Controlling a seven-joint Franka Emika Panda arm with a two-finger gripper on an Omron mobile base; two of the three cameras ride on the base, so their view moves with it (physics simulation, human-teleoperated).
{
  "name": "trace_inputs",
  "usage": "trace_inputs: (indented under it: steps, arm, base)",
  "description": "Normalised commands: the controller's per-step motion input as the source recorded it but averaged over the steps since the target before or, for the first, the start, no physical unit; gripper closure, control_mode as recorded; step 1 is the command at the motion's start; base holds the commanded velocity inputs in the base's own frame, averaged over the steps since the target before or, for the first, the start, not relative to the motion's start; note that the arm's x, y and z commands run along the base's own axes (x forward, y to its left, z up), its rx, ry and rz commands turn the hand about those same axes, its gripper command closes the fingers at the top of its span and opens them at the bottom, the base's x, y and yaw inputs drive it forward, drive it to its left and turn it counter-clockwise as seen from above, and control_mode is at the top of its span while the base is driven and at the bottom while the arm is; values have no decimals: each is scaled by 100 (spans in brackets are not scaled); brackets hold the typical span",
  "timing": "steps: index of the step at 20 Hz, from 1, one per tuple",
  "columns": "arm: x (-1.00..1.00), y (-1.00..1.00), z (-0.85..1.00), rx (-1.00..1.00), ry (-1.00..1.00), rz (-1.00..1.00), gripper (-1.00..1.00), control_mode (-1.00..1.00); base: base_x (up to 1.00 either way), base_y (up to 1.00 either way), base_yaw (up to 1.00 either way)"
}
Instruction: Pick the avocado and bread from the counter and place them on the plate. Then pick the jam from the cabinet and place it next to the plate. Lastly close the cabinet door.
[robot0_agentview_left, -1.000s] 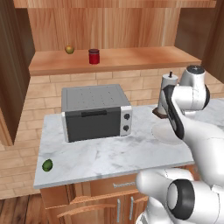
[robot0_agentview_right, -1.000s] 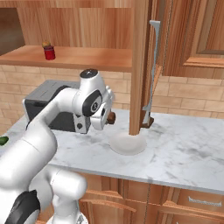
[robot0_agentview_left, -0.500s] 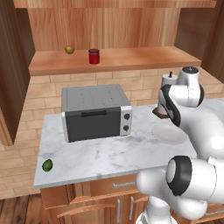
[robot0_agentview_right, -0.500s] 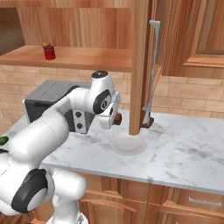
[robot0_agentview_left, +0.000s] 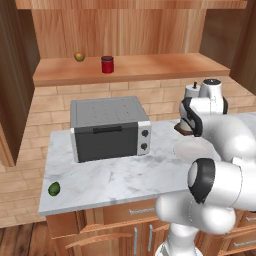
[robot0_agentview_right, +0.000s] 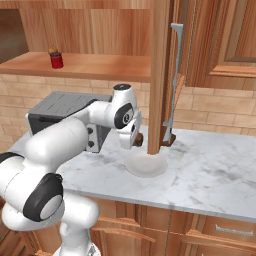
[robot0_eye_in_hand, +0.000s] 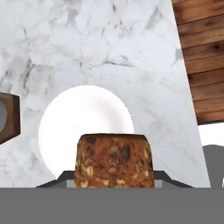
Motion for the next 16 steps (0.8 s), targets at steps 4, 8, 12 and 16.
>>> trace_inputs:
  steps: [4,8,12,16]
  arm:
    - [0,-8,-35,0,5,0,100,-100]
    - [0,-4,-37,0,4,0,100,-100]
    - [0,-2,-32,0,3,0,100,-100]
    - [0,-2,-30,0,3,0,100,-100]
  base:
    - [0,0,0]
    - [0,0,0]
    - [0,0,0]
    - [0,0,0]
